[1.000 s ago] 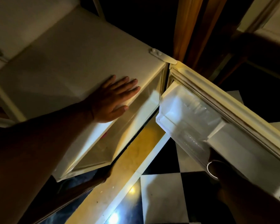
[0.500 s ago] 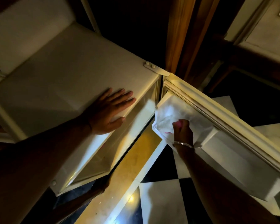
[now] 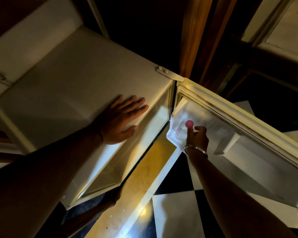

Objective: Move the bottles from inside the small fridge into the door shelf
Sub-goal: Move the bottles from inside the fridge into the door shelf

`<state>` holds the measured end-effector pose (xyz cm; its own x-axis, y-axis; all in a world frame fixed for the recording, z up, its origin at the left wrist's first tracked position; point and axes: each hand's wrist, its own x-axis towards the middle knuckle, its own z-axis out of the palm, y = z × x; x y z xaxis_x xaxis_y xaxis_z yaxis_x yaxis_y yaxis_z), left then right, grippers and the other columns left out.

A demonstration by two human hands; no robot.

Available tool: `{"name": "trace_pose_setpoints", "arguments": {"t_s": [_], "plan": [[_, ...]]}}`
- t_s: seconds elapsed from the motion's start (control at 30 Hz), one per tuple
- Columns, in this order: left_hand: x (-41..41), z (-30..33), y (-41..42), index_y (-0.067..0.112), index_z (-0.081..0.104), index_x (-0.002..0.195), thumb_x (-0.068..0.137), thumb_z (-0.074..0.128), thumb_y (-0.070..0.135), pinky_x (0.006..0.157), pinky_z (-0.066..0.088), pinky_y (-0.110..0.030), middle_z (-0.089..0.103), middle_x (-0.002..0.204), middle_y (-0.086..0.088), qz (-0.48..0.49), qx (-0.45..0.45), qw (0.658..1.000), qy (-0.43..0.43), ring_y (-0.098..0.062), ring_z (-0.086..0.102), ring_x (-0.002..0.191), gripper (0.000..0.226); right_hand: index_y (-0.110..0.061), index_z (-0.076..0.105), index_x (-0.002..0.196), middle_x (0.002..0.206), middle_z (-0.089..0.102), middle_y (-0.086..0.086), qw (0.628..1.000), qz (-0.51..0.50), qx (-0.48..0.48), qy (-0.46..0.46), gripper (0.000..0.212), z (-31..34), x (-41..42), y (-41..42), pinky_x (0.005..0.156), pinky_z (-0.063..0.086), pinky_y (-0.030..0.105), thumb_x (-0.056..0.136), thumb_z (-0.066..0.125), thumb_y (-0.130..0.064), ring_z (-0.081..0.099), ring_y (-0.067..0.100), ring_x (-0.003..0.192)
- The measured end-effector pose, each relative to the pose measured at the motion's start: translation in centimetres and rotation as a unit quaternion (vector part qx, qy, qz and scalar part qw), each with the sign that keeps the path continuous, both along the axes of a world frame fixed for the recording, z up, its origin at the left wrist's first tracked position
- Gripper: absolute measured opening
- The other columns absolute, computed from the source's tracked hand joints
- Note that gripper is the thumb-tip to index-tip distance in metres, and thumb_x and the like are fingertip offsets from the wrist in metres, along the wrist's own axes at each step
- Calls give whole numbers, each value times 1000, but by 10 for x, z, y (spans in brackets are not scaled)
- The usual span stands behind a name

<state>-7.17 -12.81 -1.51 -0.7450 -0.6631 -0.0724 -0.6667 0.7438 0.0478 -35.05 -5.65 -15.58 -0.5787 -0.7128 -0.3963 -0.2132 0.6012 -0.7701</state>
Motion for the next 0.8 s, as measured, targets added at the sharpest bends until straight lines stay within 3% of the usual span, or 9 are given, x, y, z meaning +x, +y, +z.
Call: {"name": "trace_pose_setpoints", "arguments": {"t_s": [0.17, 0.3, 0.4, 0.53, 0.67, 0.8], "plan": [[1, -2, 0, 26, 23, 160, 93, 35, 49, 125, 13, -52, 19, 169, -1, 0, -3, 1000, 2, -24, 15, 156, 72, -16, 36, 128, 122, 53, 18, 998, 61, -18, 24, 77, -19, 14, 8, 90, 51, 41, 68, 79, -42, 57, 32, 105], [2, -2, 0, 26, 23, 160, 93, 36, 49, 125, 12, -51, 18, 169, -1, 0, -5, 1000, 2, -23, 14, 156, 73, -10, 33, 133, 130, 49, 20, 999, 30, 15, 21, 87, -29, 18, -9, 99, 45, 45, 65, 84, -29, 52, 38, 117], [1, -2, -1, 26, 23, 160, 93, 36, 49, 125, 12, -52, 19, 169, -1, 0, -3, 1000, 4, -23, 14, 156, 73, -8, 37, 131, 129, 53, 19, 1000, 9, 1, 24, 84, -38, 15, -18, 100, 45, 43, 65, 84, -27, 54, 36, 118], [2, -2, -1, 24, 24, 160, 93, 36, 48, 125, 13, -53, 19, 169, -2, -3, -2, 1000, 2, -24, 14, 156, 72, -4, 42, 123, 121, 57, 20, 997, 53, -62, 18, 72, -50, 2, -14, 94, 45, 33, 65, 83, -20, 57, 35, 112], [2, -1, -1, 24, 24, 160, 93, 36, 49, 124, 14, -53, 19, 169, -2, -4, -3, 1000, 0, -24, 15, 156, 72, -5, 40, 130, 131, 45, 22, 993, 70, -96, -12, 73, -58, -2, -4, 95, 51, 47, 69, 80, -13, 49, 34, 120], [1, -1, -1, 24, 24, 160, 94, 35, 49, 124, 15, -55, 21, 168, -3, -5, -6, 1000, 2, -25, 16, 156, 71, 1, 40, 135, 135, 39, 26, 992, 46, -112, -28, 69, -60, 1, -2, 95, 48, 38, 75, 74, -1, 47, 34, 124]]}}
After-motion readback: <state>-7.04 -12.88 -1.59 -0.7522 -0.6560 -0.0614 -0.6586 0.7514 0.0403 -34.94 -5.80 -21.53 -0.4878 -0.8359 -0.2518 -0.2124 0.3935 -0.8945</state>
